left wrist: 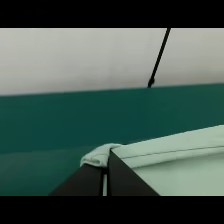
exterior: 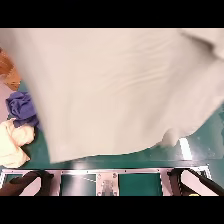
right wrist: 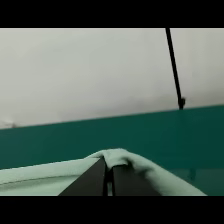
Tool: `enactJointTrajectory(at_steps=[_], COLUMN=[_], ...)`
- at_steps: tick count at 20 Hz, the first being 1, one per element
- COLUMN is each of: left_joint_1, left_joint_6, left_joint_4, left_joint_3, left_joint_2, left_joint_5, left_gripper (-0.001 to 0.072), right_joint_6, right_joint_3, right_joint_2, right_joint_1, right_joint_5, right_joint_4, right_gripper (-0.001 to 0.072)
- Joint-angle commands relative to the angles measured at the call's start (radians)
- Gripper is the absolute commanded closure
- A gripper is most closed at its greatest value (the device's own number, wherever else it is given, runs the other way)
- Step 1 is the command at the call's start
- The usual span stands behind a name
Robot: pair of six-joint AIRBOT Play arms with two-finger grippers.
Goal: Fold the shirts.
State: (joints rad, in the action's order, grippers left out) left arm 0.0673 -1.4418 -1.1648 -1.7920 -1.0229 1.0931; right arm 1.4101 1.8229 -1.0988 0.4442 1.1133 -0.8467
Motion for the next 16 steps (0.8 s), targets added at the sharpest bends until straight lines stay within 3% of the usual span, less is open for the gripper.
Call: enactJointTrajectory(at_steps=[1,3,7,10,16], left_joint_1=[0.001,0.001,0.001,0.001,0.001], left_joint_6=[0.078,0.145,0.195,0.2,0.219], left_joint_4=[0.111,0.2,0.23,0.231,0.236], left_joint_3=[0.1,0.104,0.095,0.095,0.099], left_joint_2=[-0.235,-0.425,-0.679,-0.738,-0.768], left_joint_5=[-0.015,-0.025,-0.152,-0.245,-0.232], left_gripper=[0.0686,0.0686,0.0686,0.0687,0.0686], right_joint_6=[-0.042,-0.041,-0.042,-0.041,-0.042], right_joint_3=[-0.182,-0.221,-0.191,-0.111,-0.033], right_joint_2=[-0.172,-0.333,-0.619,-0.751,-0.818], right_joint_1=[-0.1,-0.126,-0.129,-0.129,-0.116], right_joint_5=[-0.079,-0.152,-0.254,-0.256,-0.227], right_joint_4=[-0.004,-0.003,0.037,0.074,0.055], right_gripper=[0.0695,0.0696,0.0696,0.0695,0.0696])
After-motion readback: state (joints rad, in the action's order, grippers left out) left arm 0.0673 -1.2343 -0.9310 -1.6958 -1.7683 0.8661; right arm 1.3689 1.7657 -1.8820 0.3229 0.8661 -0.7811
